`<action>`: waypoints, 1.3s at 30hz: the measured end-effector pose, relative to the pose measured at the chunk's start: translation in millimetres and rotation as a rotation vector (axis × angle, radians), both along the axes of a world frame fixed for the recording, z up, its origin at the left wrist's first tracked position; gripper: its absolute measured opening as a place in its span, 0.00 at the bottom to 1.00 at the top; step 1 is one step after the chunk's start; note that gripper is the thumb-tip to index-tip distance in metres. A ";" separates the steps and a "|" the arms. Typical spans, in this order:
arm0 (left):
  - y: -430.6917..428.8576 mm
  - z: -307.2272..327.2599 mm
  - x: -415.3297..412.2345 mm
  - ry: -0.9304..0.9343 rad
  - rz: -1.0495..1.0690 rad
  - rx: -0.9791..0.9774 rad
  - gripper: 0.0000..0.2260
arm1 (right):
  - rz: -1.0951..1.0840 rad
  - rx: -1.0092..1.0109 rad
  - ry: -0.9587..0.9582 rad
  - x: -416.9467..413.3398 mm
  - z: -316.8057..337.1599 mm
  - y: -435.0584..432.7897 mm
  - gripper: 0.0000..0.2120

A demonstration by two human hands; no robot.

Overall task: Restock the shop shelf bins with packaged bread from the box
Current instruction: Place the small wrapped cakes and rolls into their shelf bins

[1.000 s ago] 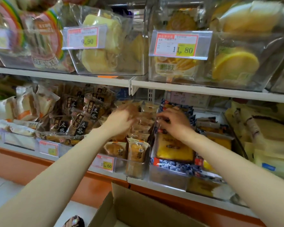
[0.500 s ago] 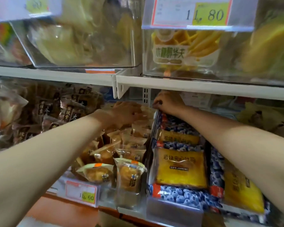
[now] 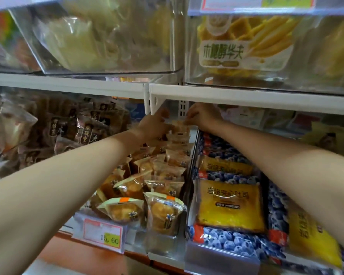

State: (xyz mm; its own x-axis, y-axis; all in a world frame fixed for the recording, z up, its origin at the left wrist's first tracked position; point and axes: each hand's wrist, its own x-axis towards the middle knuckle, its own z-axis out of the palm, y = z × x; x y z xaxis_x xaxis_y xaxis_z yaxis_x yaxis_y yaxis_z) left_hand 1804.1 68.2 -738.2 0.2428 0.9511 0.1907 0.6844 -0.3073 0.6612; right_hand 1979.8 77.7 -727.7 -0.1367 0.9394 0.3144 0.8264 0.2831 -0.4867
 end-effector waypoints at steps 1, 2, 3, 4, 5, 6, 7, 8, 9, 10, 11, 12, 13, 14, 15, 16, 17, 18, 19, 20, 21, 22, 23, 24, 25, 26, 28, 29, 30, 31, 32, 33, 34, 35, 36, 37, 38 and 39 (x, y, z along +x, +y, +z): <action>1.3 0.2 0.3 -0.031 0.007 -0.035 0.19 | 0.017 -0.020 0.142 -2.5 1.6 -1.5 0.09; 3.5 -0.1 0.6 -0.067 0.017 -0.053 0.17 | 0.034 -0.041 0.285 -5.6 3.8 -3.7 0.09; 4.8 0.0 0.8 -0.113 0.034 -0.059 0.14 | 0.057 -0.060 0.391 -8.8 5.8 -6.1 0.08; 6.6 -0.2 0.0 -0.160 0.058 -0.052 0.11 | 0.077 -0.082 0.458 -12.3 7.6 -8.6 0.06; 6.8 0.2 -0.7 -0.178 0.088 -0.045 0.08 | 0.099 -0.103 0.492 -15.1 9.7 -11.1 0.03; 7.3 0.1 -2.0 -0.166 0.127 -0.042 0.08 | 0.115 -0.114 0.521 -17.9 11.3 -13.3 0.02; 7.3 0.6 -4.0 -0.140 0.174 -0.036 0.08 | 0.124 -0.122 0.545 -18.5 11.9 -13.8 0.02; 7.1 1.2 -6.5 -0.115 0.219 -0.033 0.08 | 0.128 -0.124 0.560 -18.6 12.7 -14.9 0.03; 6.4 1.6 -9.3 -0.110 0.262 -0.031 0.08 | 0.128 -0.110 0.554 -16.4 11.5 -14.1 0.08; 4.6 2.2 -11.8 -0.127 0.298 -0.038 0.09 | 0.124 -0.089 0.524 -13.5 10.5 -12.9 0.13; 1.8 3.0 -14.0 -0.154 0.324 -0.041 0.08 | 0.102 -0.079 0.473 -9.7 8.8 -11.2 0.17; -1.8 3.6 -15.9 -0.197 0.339 -0.044 0.07 | 0.078 -0.089 0.415 -5.3 7.7 -10.4 0.19; -5.7 3.6 -17.1 -0.264 0.339 -0.042 0.06 | 0.060 -0.113 0.361 -1.1 7.1 -11.4 0.21; -10.2 3.9 -18.5 -0.349 0.340 -0.048 0.04 | 0.042 -0.130 0.309 3.4 5.4 -11.4 0.21; -15.4 5.8 -19.2 -0.442 0.347 -0.048 0.05 | 0.030 -0.136 0.261 7.5 4.1 -11.5 0.22; -21.0 8.8 -20.3 -0.524 0.373 -0.048 0.07 | 0.020 -0.130 0.222 10.5 2.8 -12.4 0.22; -26.5 12.8 -22.0 -0.596 0.406 -0.044 0.08 | 0.009 -0.117 0.194 12.9 1.5 -13.6 0.22; -25.6 15.3 -23.4 -0.662 0.453 -0.053 0.07 | 0.001 -0.101 0.170 14.5 0.6 -15.3 0.22; -27.8 19.6 -25.4 -0.740 0.480 -0.079 0.04 | -0.004 -0.091 0.154 16.1 -0.4 -16.6 0.23; -27.4 21.3 -28.9 -0.810 0.473 -0.108 0.08 | -0.006 -0.087 0.148 17.2 -1.0 -17.0 0.23; -31.2 24.2 -31.5 -0.861 0.429 -0.150 0.13 | -0.008 -0.089 0.147 17.9 -1.1 -17.5 0.23; -31.8 23.8 -35.8 -0.853 0.364 -0.160 0.15 | -0.006 -0.090 0.144 17.5 0.0 -19.4 0.23; -35.3 23.7 -38.8 -0.849 0.321 -0.178 0.16 | -0.006 -0.090 0.138 16.7 1.9 -21.9 0.24; -32.8 21.8 -40.6 -0.885 0.271 -0.233 0.16 | -0.002 -0.087 0.140 15.1 4.2 -24.4 0.25; -34.8 23.3 -42.0 -0.891 0.240 -0.271 0.15 | 0.003 -0.086 0.164 13.3 6.9 -26.8 0.27; -33.9 23.4 -44.8 -0.884 0.223 -0.265 0.12 | 0.018 -0.081 0.210 11.0 9.2 -29.1 0.28; -33.0 25.0 -44.1 -1.010 0.292 -0.283 0.04 | 0.053 -0.083 0.333 6.7 13.5 -34.8 0.28; -34.8 25.9 -42.8 -1.111 0.343 -0.336 0.03 | 0.059 -0.097 0.397 5.0 14.8 -36.1 0.29; -34.0 25.0 -41.4 -1.160 0.342 -0.367 0.03 | 0.062 -0.115 0.455 3.4 15.5 -37.8 0.29; -34.3 24.3 -39.4 -1.167 0.309 -0.384 0.03 | 0.063 -0.137 0.508 2.0 15.6 -39.5 0.29; -33.2 22.9 -39.0 -1.155 0.275 -0.385 0.06 | 0.066 -0.156 0.565 1.3 15.7 -42.0 0.28; -33.2 21.8 -39.1 -1.136 0.242 -0.379 0.08 | 0.071 -0.170 0.634 2.2 15.7 -44.2 0.27; -34.2 21.8 -38.7 -1.079 0.221 -0.355 0.09 | 0.079 -0.192 0.704 4.6 14.9 -45.0 0.24; -34.7 20.6 -38.0 -0.997 0.207 -0.324 0.09 | 0.082 -0.222 0.768 8.1 14.5 -45.9 0.21; -35.0 19.7 -35.9 -0.883 0.198 -0.280 0.09 | 0.081 -0.254 0.815 11.7 14.8 -47.0 0.16; -33.8 18.0 -33.1 -0.734 0.196 -0.224 0.09 | 0.072 -0.281 0.846 16.3 15.2 -46.7 0.12; -32.0 16.0 -30.0 -0.543 0.191 -0.148 0.10 | 0.051 -0.284 0.858 20.6 15.2 -46.2 0.10; -31.0 14.1 -26.3 -0.335 0.173 -0.067 0.10 | 0.023 -0.271 0.868 24.8 15.0 -44.3 0.11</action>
